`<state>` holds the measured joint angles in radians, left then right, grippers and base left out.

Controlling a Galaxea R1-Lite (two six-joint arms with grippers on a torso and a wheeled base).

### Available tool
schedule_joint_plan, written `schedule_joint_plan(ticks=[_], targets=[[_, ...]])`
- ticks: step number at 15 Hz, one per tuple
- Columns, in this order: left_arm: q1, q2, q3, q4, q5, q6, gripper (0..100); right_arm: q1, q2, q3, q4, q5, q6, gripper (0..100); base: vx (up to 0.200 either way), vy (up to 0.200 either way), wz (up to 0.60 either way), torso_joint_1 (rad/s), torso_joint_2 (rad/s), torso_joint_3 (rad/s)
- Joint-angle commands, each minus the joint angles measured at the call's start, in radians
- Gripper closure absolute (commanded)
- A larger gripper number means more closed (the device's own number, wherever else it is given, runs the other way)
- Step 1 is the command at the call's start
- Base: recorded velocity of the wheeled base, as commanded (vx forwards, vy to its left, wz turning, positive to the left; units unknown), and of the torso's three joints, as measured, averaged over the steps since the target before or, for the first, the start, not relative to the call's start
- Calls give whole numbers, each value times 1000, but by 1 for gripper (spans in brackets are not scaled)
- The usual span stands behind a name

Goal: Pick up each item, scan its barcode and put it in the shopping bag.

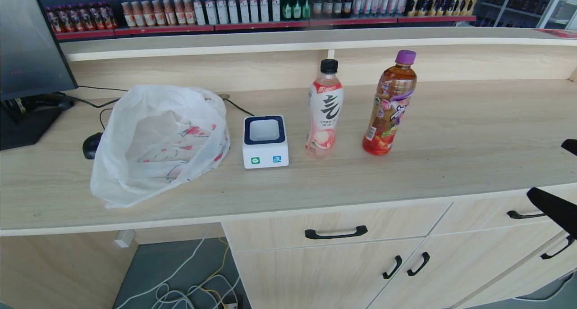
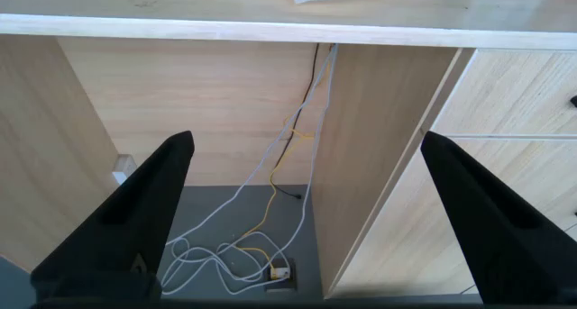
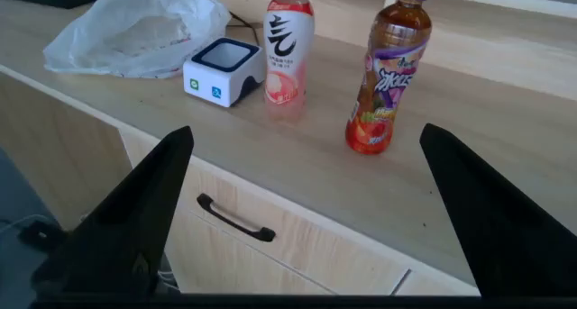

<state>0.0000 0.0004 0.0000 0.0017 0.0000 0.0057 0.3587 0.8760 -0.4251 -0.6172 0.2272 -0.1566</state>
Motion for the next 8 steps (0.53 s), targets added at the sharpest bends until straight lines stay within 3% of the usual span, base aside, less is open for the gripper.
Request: schedule_joint_plan(ticks=[1, 3, 4, 7, 8], targets=[[0, 0, 0, 0, 0, 0, 0, 135, 313, -24, -202, -19, -6, 0, 0, 0, 0, 0, 0, 0], [0, 0, 0, 0, 0, 0, 0, 172, 356, -27, -245, -85, -8, 0, 0, 0, 0, 0, 0, 0], [0, 0, 0, 0, 0, 0, 0, 229, 385, -61, -246, -195, -1, 0, 0, 0, 0, 0, 0, 0], [0, 1, 0, 0, 0, 0, 0, 264, 440, -107, -246, -359, -8, 0, 0, 0, 0, 0, 0, 0], [0, 0, 0, 0, 0, 0, 0, 295, 457, -106, -248, -477, 0, 0, 0, 0, 0, 0, 0, 0]])
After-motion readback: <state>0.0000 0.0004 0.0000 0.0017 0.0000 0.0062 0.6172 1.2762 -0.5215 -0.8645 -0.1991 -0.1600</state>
